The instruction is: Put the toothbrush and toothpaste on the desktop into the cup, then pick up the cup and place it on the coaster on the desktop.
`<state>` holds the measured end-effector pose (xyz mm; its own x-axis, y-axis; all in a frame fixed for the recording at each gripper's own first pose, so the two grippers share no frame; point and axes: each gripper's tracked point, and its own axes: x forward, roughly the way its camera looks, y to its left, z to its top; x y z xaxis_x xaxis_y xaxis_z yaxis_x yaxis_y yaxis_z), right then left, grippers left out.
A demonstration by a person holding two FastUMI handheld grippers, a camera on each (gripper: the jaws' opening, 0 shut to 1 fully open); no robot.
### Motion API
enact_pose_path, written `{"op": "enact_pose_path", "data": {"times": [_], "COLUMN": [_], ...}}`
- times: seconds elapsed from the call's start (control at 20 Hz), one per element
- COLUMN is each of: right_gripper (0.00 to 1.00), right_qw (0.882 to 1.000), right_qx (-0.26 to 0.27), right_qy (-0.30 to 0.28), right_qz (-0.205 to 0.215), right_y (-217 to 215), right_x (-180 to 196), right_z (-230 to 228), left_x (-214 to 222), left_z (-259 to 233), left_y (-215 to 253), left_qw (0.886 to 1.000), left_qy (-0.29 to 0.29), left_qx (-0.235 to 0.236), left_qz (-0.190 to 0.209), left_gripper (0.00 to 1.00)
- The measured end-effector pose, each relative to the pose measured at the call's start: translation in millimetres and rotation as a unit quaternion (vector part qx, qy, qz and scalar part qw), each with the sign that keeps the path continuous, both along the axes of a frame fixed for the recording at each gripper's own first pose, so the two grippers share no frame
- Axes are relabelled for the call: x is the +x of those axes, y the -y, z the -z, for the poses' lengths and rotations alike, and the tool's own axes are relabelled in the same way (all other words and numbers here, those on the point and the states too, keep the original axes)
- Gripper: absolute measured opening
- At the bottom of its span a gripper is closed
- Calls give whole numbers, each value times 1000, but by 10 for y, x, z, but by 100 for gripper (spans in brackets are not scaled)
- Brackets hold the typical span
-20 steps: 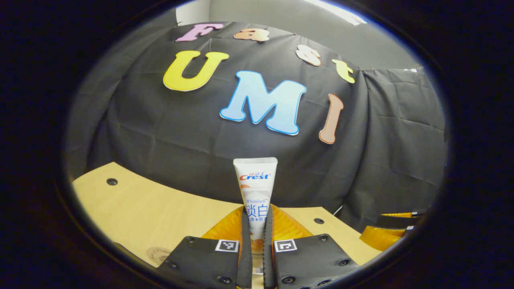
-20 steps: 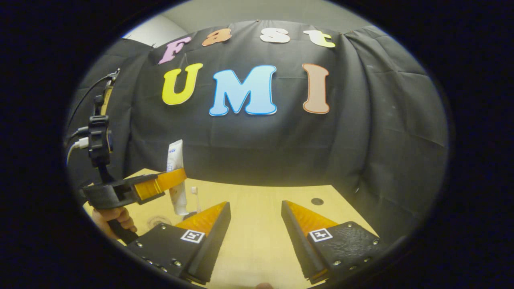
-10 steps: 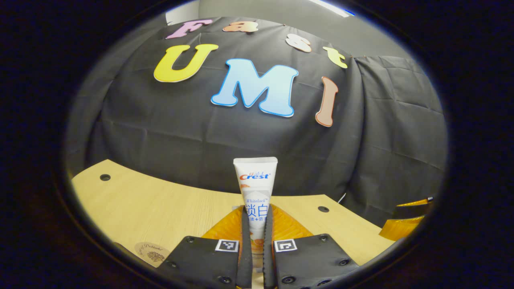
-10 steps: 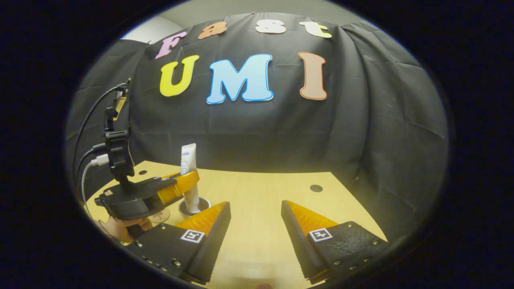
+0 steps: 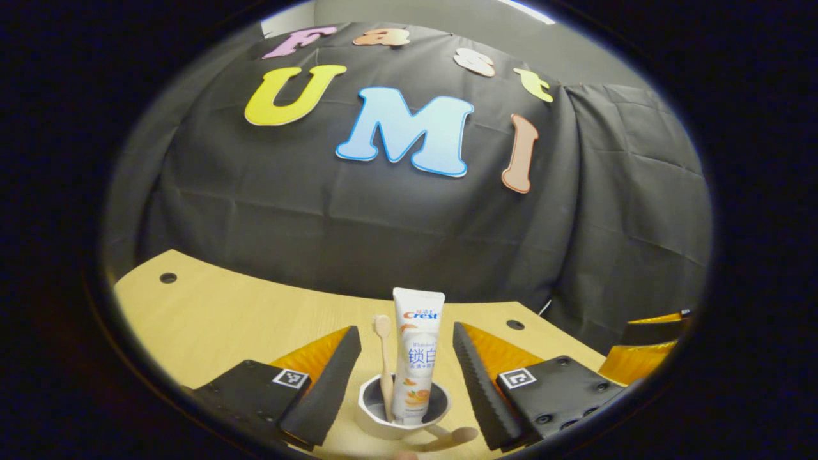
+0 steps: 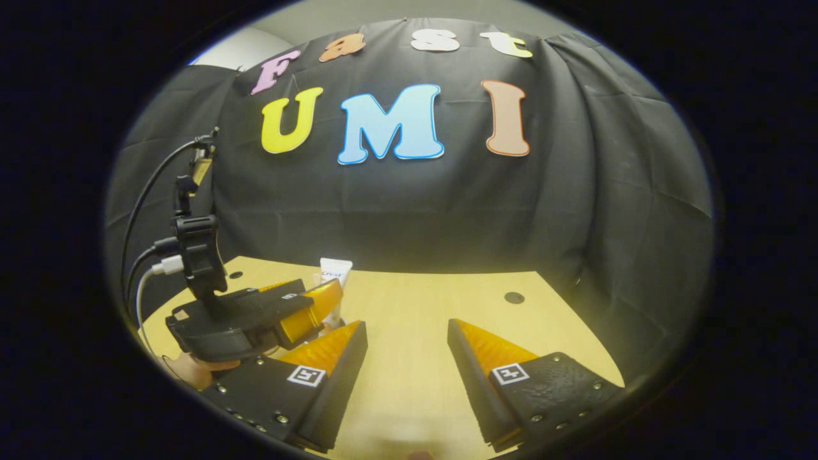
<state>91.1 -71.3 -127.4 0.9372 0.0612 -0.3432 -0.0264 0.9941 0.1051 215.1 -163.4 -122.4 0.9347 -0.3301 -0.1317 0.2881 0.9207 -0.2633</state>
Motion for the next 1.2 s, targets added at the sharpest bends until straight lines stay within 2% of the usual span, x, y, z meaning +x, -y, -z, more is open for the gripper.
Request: {"op": "enact_pose_path", "data": {"times": [0.05, 0.1, 0.15, 0.2, 0.25, 0.65, 0.85, 1.05, 1.2], "right_gripper": [80, 80, 80, 80, 80, 80, 80, 80, 84], "right_qw": [1000, 1000, 1000, 1000, 1000, 999, 997, 990, 985], "right_qx": [1, 0, 0, 0, 0, -6, -11, -19, -38], "right_qy": [1, 2, 2, 2, 1, -19, -57, -119, -147], "right_qz": [-2, -3, -5, -7, -10, -31, -46, -76, -81], "right_y": [-25, -50, -83, -116, -157, -551, -741, -917, -958], "right_x": [7, 18, 26, 41, 59, 185, 214, 226, 269], "right_z": [-18, -31, -48, -52, -52, -54, 94, 302, 421], "left_x": [-23, -43, -64, -85, -98, -213, -279, -361, -413], "left_z": [-24, -52, -87, -130, -174, -518, -624, -678, -696], "left_y": [-40, -76, -128, -181, -245, -685, -860, -1054, -1191], "left_qw": [1000, 1000, 1000, 1000, 1000, 999, 998, 997, 997], "left_qy": [3, 5, 7, 10, 14, 41, 50, 49, 47], "left_qx": [2, 4, 6, 7, 8, 21, 28, 24, 23], "left_qz": [-2, -4, -6, -9, -11, -30, -38, -52, -62], "left_gripper": [92, 92, 97, 92, 97, 93, 95, 95, 95]}}
